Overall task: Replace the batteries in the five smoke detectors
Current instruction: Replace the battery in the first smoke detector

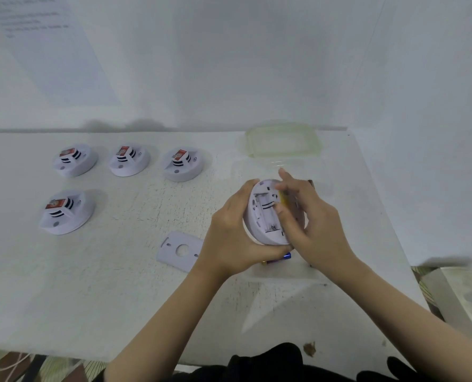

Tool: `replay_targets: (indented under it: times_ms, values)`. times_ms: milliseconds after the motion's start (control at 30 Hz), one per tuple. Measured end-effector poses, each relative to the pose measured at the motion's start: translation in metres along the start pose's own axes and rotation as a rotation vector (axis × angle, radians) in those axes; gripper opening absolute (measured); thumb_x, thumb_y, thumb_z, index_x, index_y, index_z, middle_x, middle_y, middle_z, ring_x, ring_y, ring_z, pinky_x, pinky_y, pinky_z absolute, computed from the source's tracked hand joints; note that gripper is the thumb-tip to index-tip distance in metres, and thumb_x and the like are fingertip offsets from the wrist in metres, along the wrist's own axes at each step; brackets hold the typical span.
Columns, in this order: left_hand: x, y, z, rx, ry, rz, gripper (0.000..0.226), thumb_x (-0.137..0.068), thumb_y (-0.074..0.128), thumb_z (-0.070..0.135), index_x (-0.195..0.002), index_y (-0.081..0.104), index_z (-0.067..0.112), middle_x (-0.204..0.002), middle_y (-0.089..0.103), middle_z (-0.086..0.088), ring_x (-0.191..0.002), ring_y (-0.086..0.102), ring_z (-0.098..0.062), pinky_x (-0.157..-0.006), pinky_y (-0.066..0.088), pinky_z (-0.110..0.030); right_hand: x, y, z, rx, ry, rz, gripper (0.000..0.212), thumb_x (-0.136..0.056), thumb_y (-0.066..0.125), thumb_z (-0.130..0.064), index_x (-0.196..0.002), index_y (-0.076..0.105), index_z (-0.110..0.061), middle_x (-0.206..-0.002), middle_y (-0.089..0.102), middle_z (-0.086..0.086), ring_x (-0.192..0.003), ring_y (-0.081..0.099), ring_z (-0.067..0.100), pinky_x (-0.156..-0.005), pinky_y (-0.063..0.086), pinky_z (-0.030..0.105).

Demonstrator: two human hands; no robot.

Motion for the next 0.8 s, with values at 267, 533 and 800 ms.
replay_targets:
  times_ms: [267,533,800]
  values:
    - [0.001,-0.014,-0.015,0.02,-0.076,0.014,0.091,-0.056,0.088,0.035,-0.132,0.042,0.018,-0.121,0.055,0.014,-0.112,0.055,0.002,-0.089,0.046,-0.011,-0.003,-0.008,0.004,0.004,0.062,-0.013,0.023,-0.089,0.054,-0.024,-0.11,0.053,-0.034,-0.127,0.058,-0.007,-0.117,0.05,-0.007,-0.09,0.046,0.013]
    - [0.021,-0.035,-0.022,0.172,-0.112,0.041,0.1,-0.063,0.081,0.051,-0.142,0.03,0.016,-0.141,0.043,0.019,-0.131,0.045,-0.007,-0.102,0.041,-0.016,0.001,0.004,0.005,-0.432,0.448,-0.089,0.021,-0.091,0.055,-0.003,-0.108,0.061,-0.015,-0.084,0.075,0.001,-0.08,0.072,0.015,-0.069,0.057,0.024]
    - [0.032,-0.067,-0.045,0.114,-0.211,-0.025,0.098,-0.051,0.084,0.044,-0.135,0.036,0.027,-0.13,0.052,0.015,-0.122,0.048,0.006,-0.096,0.039,-0.007,0.003,0.033,-0.004,-0.394,0.527,-0.003,0.018,-0.087,0.06,0.0,-0.102,0.065,-0.008,-0.087,0.075,0.005,-0.079,0.072,0.018,-0.069,0.059,0.03]
Point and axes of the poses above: each hand's wrist, its own x-axis away from the middle knuckle, its own y-axis out of the palm, z = x × y, the point moved 9 cm from there along -x, towards the middle knuckle
